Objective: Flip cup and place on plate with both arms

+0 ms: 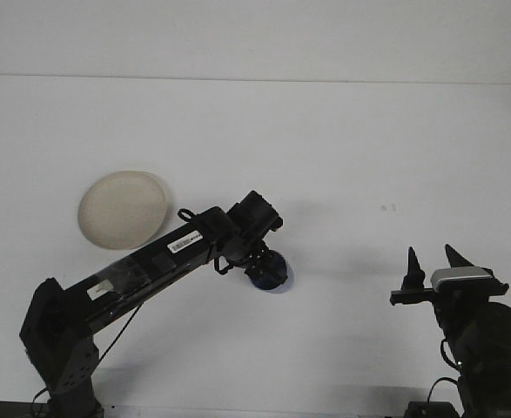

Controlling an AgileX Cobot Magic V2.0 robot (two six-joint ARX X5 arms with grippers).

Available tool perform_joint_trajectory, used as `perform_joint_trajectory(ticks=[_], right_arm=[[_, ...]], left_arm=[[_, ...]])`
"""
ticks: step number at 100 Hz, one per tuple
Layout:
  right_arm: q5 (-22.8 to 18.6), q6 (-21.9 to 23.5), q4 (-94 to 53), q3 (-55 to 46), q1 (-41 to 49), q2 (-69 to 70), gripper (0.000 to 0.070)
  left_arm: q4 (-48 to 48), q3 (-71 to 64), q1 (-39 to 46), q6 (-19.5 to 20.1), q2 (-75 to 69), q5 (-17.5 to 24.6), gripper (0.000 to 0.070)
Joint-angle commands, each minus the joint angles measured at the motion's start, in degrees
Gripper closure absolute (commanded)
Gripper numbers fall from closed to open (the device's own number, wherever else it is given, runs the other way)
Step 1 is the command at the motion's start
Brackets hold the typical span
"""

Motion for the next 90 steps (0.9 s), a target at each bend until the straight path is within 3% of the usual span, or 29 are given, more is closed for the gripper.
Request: perform_joint_trajectory(ticks=[1,10,28,53,90], right_arm=[[0.04,-0.07,0.5,0.35,0.09,0.02,0.0267],[0.07,-0.04,0.5,0.35,0.09,0.02,0.0267],[0.07,-0.04,0.5,0.35,0.07,0.02,0.0267],[0.09,-0.07,0.52,0.35,0.07,0.02,0.0267],[0.11,-0.07,0.5,0.35,0.04,0.02,0.0267]], left_arm=[[-1.92,2.75,-0.28,0.76,1.22,-0.13,0.0689],[-4.83,5.57,0.81,1.75,0.68,-0.66,0.0689],[-10.43,11.39,4.48,3.45,-2.03,-6.91,0.069],[-16.11,15.06,15.72,5.9,-7.08,-10.51,0.069],[-17.75,15.04,36.35,6.58,-7.34,-10.91,0.069]])
